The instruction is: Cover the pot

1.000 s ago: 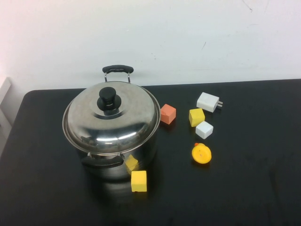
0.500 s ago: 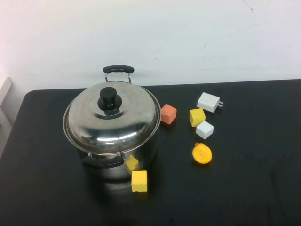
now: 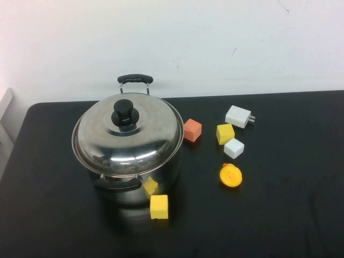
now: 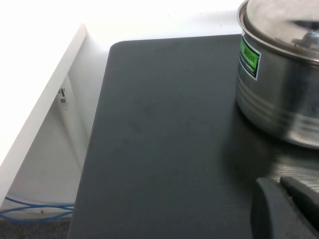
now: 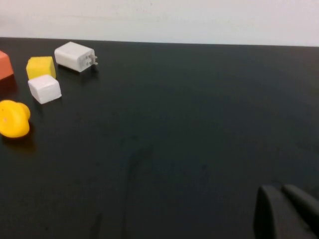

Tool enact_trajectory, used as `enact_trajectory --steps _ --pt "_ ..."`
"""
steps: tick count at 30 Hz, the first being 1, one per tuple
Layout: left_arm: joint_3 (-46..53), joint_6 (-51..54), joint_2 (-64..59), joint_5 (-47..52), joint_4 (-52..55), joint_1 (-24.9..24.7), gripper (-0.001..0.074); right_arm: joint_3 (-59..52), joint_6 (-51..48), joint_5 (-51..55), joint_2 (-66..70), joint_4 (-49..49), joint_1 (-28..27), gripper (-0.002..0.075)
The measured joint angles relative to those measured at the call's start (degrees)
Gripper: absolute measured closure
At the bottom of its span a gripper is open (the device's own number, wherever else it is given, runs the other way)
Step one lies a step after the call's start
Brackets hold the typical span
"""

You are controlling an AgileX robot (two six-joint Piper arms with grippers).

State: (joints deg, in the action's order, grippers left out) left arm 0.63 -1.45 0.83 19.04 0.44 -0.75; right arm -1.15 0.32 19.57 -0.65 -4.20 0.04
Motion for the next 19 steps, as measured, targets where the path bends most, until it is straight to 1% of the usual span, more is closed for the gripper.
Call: enact_trajectory --steps 19 --pt "0.0 0.1 0.0 0.0 0.0 0.0 0.0736 0.1 0.0 0.4 0.0 0.0 0.0 0.0727"
